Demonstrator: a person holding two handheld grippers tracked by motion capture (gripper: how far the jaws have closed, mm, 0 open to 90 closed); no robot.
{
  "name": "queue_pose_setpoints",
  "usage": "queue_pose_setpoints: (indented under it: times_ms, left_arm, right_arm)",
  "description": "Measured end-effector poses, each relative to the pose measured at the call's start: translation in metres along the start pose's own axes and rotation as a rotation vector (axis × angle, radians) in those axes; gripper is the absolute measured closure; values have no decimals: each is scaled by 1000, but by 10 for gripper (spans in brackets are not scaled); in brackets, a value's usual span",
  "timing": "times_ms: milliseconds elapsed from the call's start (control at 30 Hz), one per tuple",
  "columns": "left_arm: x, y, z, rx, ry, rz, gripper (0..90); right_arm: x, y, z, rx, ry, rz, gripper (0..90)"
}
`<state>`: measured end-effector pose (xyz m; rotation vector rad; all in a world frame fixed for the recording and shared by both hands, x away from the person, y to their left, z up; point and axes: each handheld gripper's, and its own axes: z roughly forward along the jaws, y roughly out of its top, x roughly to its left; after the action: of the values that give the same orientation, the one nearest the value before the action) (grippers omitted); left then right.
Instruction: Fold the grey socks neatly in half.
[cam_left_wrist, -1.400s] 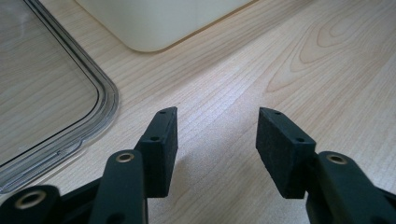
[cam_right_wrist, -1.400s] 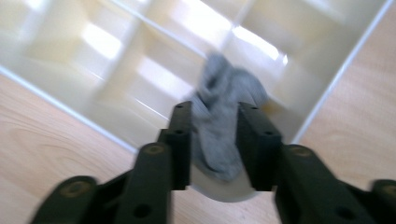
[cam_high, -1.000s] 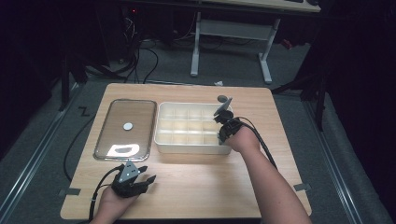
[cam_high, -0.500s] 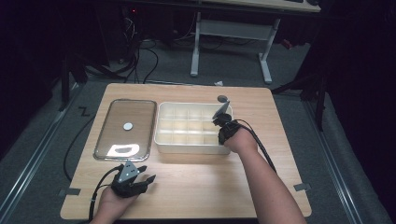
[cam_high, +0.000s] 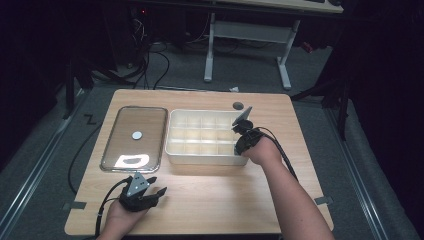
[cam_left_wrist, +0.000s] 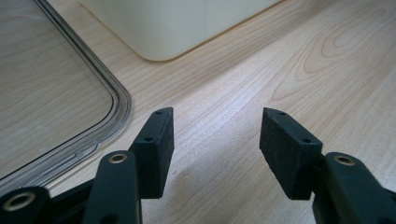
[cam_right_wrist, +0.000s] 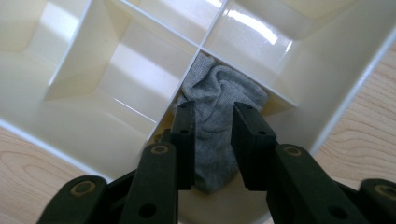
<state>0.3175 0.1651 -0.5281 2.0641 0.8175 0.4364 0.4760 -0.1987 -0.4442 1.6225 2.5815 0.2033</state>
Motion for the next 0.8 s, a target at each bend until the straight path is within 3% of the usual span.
queue_pose_setpoints:
  times_ms: [300, 533, 700, 800]
  left_arm:
    - [-1, 1, 2, 4, 11, 1, 439]
    - [1, 2, 1, 4, 10, -19, 427]
    - [2, 3, 2, 8, -1, -36, 425]
    - [2, 3, 1, 9, -8, -40, 419]
  right_arm:
    - [2, -10, -12, -97, -9, -17, 606]
    - [-1, -24, -23, -207, 0, 6, 559]
    - [-2, -34, -26, -283, 32, -7, 530]
    - [1, -38, -28, -302, 12, -31, 519]
